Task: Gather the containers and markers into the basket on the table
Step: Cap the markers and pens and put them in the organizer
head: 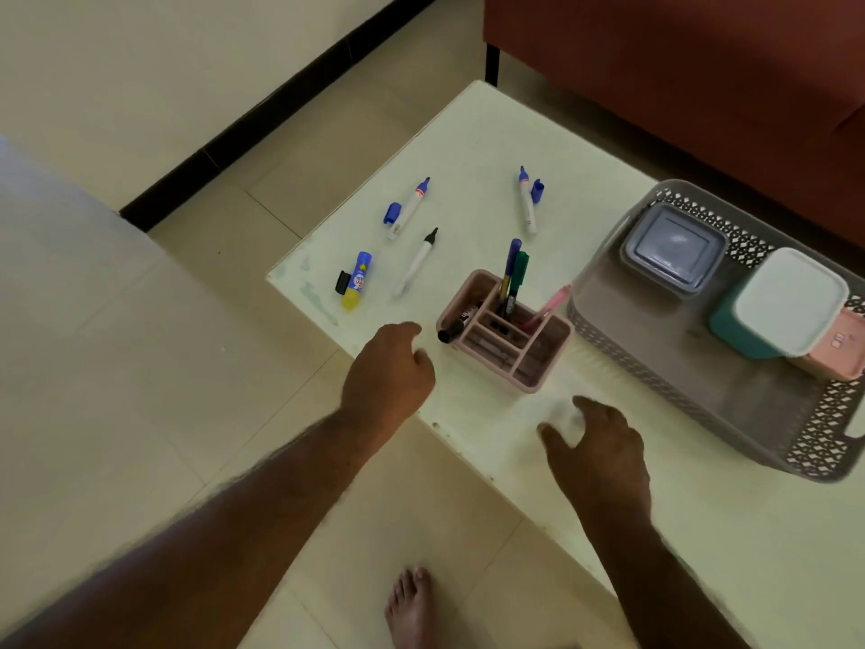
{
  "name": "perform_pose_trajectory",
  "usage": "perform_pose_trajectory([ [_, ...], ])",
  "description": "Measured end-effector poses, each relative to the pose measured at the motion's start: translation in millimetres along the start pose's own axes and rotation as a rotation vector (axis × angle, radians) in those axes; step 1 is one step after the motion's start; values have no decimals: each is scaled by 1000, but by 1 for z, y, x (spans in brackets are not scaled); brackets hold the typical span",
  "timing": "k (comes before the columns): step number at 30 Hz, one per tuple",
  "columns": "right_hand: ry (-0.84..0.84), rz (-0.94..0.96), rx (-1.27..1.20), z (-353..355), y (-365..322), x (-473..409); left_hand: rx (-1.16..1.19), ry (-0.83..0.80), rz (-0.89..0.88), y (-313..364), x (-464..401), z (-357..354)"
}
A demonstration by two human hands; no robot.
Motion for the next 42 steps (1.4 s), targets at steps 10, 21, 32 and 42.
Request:
perform_pose_trajectory([
  [10,-212,-10,339,-29,6,8,-465,-443,-97,-26,-10,-27],
  [21,-291,-83,406,-23,-12,10,-494,-449,-61,-15,-14,-33],
  [32,-343,-95,379,-22,-9,9,-470,-462,-39,-13,-14,-29],
  [42,-359,-110,380,-25,-2,5,-409,-434,-75,-21,-14,-27],
])
Point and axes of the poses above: each hand's wrist, its own x-axis away from the middle knuckle, its own z-axis out of the back of the hand, y = z × x, the point moved 2 cm from there along -x, towards the middle knuckle, and after that the axes turned 12 degrees about -z, right-handed, at the moved point
